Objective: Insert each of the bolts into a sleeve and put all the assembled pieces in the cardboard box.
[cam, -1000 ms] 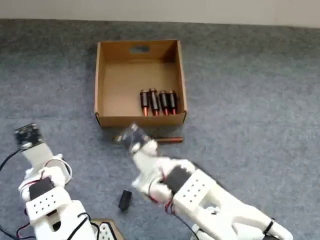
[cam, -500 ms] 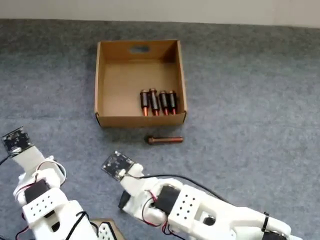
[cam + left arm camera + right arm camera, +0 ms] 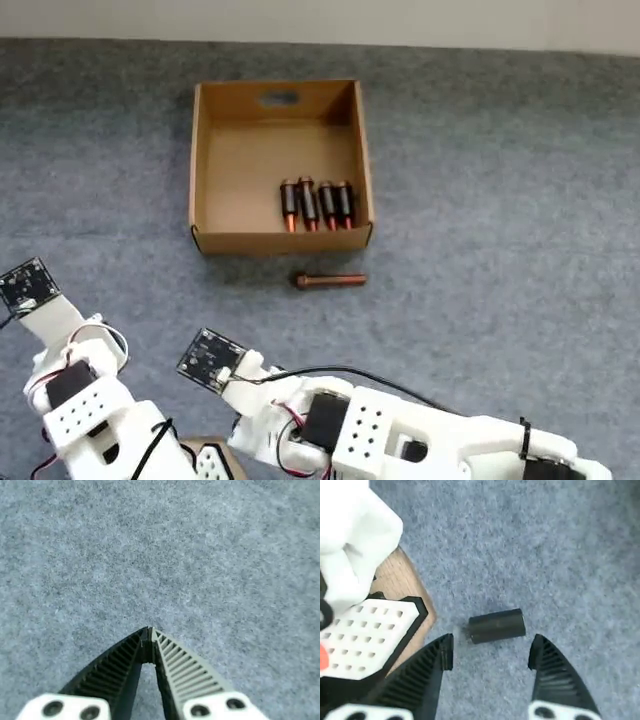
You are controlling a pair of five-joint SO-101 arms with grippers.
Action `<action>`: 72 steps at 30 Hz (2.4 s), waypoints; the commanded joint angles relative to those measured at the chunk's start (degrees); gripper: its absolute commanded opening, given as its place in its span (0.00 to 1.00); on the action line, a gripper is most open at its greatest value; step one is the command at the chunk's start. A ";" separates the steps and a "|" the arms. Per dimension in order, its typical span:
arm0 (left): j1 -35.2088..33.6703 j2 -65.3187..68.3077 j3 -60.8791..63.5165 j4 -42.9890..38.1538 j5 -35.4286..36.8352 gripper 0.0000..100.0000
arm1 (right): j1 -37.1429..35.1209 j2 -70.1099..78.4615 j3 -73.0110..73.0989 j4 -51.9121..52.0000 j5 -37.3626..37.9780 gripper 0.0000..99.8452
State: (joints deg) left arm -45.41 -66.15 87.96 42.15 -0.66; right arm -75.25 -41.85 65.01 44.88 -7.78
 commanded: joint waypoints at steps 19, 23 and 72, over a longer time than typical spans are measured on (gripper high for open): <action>-0.48 -0.04 -2.59 -0.88 0.26 0.02 | 0.22 12.09 -6.02 -2.68 3.34 0.23; -0.48 -0.04 -2.59 -0.88 0.26 0.02 | 0.22 13.41 -7.52 -2.77 3.43 0.23; -0.48 -0.04 -2.59 -0.62 0.26 0.02 | 3.12 13.58 -7.69 -4.88 7.91 0.23</action>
State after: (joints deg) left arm -45.41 -66.15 87.96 42.15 -0.66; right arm -72.88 -28.31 60.09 40.92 -0.40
